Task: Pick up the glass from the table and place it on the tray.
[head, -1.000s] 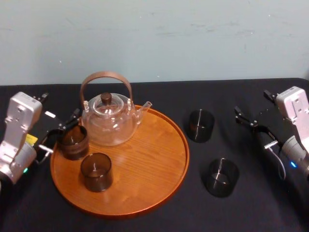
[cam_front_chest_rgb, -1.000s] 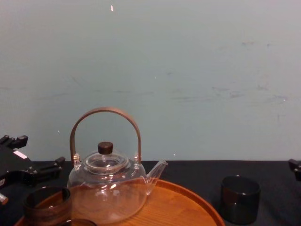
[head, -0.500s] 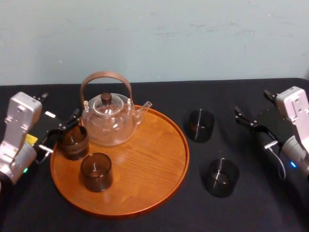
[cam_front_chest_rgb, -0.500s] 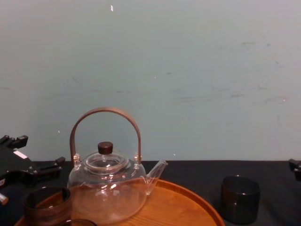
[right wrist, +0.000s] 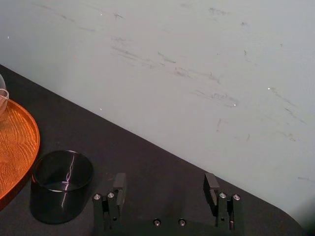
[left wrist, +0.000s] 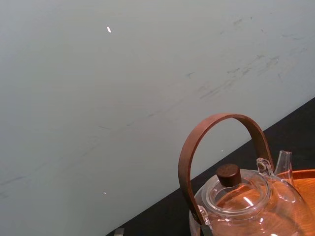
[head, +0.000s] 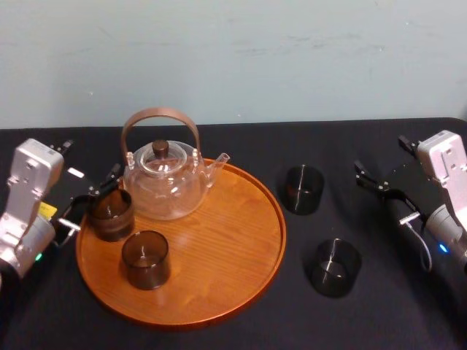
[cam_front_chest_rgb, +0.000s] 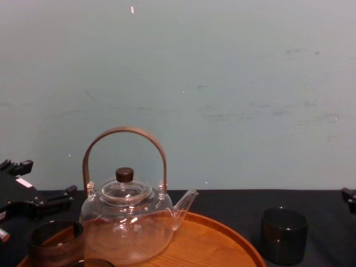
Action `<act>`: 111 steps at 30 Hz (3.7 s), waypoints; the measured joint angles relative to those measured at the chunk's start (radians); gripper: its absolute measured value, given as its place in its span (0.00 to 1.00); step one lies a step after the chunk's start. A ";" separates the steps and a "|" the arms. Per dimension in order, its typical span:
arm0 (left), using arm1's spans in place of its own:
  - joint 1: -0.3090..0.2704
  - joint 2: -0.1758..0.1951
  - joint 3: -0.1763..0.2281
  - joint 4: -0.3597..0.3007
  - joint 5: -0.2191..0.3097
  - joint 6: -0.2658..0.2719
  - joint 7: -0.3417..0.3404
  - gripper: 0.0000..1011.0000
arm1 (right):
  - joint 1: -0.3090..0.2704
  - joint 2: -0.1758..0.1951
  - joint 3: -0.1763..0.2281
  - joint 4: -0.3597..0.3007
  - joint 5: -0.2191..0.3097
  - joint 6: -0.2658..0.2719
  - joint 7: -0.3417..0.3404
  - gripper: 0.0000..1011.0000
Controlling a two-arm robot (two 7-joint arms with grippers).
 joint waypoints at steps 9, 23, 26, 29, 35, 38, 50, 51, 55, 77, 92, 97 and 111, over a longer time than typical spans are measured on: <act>0.000 0.000 0.000 0.000 0.000 0.000 0.000 0.99 | -0.009 -0.001 0.030 -0.014 0.035 0.021 0.067 0.99; 0.000 0.000 0.000 0.000 0.000 0.000 0.000 0.99 | -0.079 0.042 0.114 -0.116 0.156 0.108 0.193 0.99; 0.000 0.000 0.000 0.000 0.000 0.000 0.000 0.99 | -0.107 0.062 0.134 -0.148 0.175 0.127 0.218 0.99; 0.000 0.000 0.000 0.000 0.000 0.000 0.000 0.99 | -0.136 0.081 0.153 -0.177 0.189 0.139 0.237 0.99; 0.000 0.000 0.000 0.000 0.000 0.000 0.000 0.99 | -0.184 0.110 0.187 -0.219 0.208 0.155 0.268 0.99; 0.000 0.000 0.000 0.000 0.000 0.000 0.000 0.99 | -0.223 0.134 0.211 -0.246 0.220 0.163 0.295 0.99; 0.000 0.000 0.000 0.000 0.000 0.000 0.000 0.99 | -0.330 0.220 0.261 -0.299 0.225 0.154 0.410 0.99; 0.000 0.000 0.000 0.000 0.000 0.000 0.000 0.99 | -0.340 0.228 0.264 -0.302 0.223 0.152 0.425 0.99; 0.000 0.000 0.000 0.000 0.000 0.000 0.000 0.99 | -0.357 0.244 0.270 -0.305 0.216 0.146 0.461 0.99; 0.000 0.000 0.000 0.000 0.000 0.000 0.000 0.99 | -0.345 0.254 0.230 -0.308 0.151 0.163 0.606 0.99; 0.000 0.000 0.000 0.000 0.000 0.000 0.000 0.99 | -0.289 0.229 0.176 -0.284 0.145 0.195 0.639 0.99; 0.000 0.000 0.000 0.000 0.000 0.000 0.000 0.99 | -0.269 0.221 0.157 -0.273 0.146 0.205 0.646 0.99; 0.000 0.000 0.000 0.000 0.000 0.000 0.000 0.99 | -0.205 0.194 0.097 -0.235 0.149 0.231 0.662 0.99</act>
